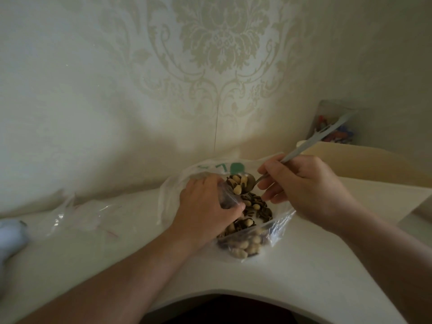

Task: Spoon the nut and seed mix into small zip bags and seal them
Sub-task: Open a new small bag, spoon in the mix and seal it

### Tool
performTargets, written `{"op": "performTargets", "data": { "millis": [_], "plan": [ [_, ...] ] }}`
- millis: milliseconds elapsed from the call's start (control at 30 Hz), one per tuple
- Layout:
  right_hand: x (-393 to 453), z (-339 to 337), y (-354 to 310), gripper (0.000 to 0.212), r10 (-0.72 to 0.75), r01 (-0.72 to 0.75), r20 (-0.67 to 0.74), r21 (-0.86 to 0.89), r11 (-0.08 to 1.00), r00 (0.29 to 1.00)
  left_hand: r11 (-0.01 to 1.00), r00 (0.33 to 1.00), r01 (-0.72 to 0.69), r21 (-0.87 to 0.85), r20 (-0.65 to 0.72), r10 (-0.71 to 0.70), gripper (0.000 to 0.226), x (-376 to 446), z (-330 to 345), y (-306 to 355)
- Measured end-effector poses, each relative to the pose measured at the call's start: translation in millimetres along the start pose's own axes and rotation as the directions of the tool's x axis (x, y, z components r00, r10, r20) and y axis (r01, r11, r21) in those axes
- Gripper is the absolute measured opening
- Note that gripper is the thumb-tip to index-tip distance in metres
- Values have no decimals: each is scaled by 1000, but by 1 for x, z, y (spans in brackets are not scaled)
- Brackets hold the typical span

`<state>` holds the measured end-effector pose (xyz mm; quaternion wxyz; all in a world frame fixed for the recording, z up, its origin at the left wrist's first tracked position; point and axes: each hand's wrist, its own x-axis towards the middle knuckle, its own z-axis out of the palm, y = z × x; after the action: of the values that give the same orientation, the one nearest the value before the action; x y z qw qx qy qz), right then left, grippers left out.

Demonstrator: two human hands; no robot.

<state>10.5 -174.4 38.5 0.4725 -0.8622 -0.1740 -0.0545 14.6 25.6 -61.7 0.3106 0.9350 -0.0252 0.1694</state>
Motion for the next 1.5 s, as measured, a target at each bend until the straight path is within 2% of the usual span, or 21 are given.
{"op": "performTargets", "data": {
  "millis": [100, 167, 267, 367, 567, 733, 867, 1000, 1167, 1267, 1400, 1500],
  "plan": [
    [-2, -2, 2, 30, -84, 82, -12, -106, 991, 996, 997, 1000, 17, -69, 13, -16, 51, -1, -3, 0],
    [-6, -4, 2, 30, -222, 225, 43, -240, 944, 974, 989, 999, 52, -135, 19, -50, 45, -1, -5, 1],
    [-11, -2, 1, 27, -437, 461, 148, -349, 816, 887, 976, 996, 92, -197, 29, -88, 38, 0, -7, 2],
    [-13, 0, -1, 21, -553, 571, 189, -453, 685, 812, 975, 995, 98, -200, 21, -96, 38, -1, -8, 3],
    [-11, 3, 3, 11, -570, 622, 279, -511, 593, 773, 975, 996, 84, -204, 13, -83, 39, 0, -9, 4],
    [-15, 4, 2, 30, -628, 674, 283, -477, 563, 725, 965, 994, 107, -240, 29, -103, 39, 0, -10, 1],
    [-21, 10, 5, 27, -631, 695, 323, -491, 526, 705, 956, 992, 129, -264, 29, -126, 39, 0, -10, -1],
    [-18, 8, 9, 34, -643, 684, 281, -484, 546, 713, 925, 991, 129, -358, 17, -132, 45, 0, -10, -1],
    [-21, 7, 8, 36, -657, 690, 286, -514, 510, 698, 884, 994, 102, -456, 14, -108, 41, 0, -9, 0],
    [-20, 3, 8, 36, -702, 706, 251, -517, 485, 666, 856, 997, 70, -512, 8, -76, 39, 0, -11, 4],
    [-19, 2, 11, 25, -758, 739, 234, -514, 435, 609, 822, 998, 39, -568, -20, -61, 35, 1, -13, 10],
    [-14, 1, 13, 25, -770, 738, 196, -500, 454, 607, 812, 998, 25, -584, -28, -51, 42, 1, -13, 13]
  ]
}}
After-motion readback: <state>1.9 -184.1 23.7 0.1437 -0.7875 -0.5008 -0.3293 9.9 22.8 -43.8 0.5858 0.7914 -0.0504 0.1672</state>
